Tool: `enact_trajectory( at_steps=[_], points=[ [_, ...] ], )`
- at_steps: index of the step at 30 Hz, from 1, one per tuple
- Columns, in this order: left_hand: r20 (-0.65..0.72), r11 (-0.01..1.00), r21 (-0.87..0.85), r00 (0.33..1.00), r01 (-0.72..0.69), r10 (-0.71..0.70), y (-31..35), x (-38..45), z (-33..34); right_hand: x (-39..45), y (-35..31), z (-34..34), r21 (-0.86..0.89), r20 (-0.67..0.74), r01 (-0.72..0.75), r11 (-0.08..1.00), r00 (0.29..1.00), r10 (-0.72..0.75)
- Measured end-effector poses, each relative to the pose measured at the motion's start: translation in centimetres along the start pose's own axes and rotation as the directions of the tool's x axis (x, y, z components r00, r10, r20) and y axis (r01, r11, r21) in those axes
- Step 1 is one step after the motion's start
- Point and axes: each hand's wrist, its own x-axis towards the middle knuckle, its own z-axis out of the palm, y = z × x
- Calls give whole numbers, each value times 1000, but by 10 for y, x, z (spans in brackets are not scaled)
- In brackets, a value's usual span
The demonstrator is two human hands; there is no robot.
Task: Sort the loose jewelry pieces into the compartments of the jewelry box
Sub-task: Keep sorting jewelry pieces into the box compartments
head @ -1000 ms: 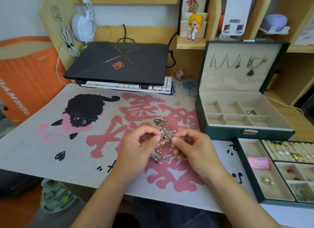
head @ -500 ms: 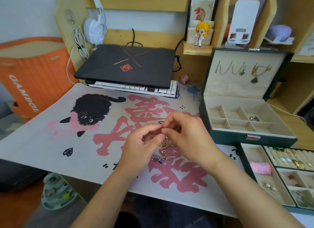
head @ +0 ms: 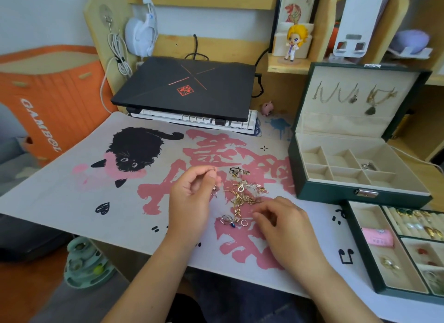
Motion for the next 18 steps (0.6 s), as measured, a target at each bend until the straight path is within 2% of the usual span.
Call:
enact_trajectory(
  at_steps=[5, 7, 15, 18],
  points=[
    [-42, 999, -32, 998, 44, -46, 2, 2, 0, 0, -12, 12, -101, 72, 4, 995, 997, 3],
    [-53, 998, -35, 997, 51, -53, 3, 2, -1, -3, -16, 15, -127, 61, 16, 992, 998, -8],
    [-60, 998, -10, 997, 57, -57, 6, 1, -2, -19, -9, 13, -95, 34, 72, 993, 997, -69],
    [-55, 998, 1, 997, 59, -58, 6, 1, -1, -22, -10, 8, 36, 40, 32, 999, 999, -34]
  ],
)
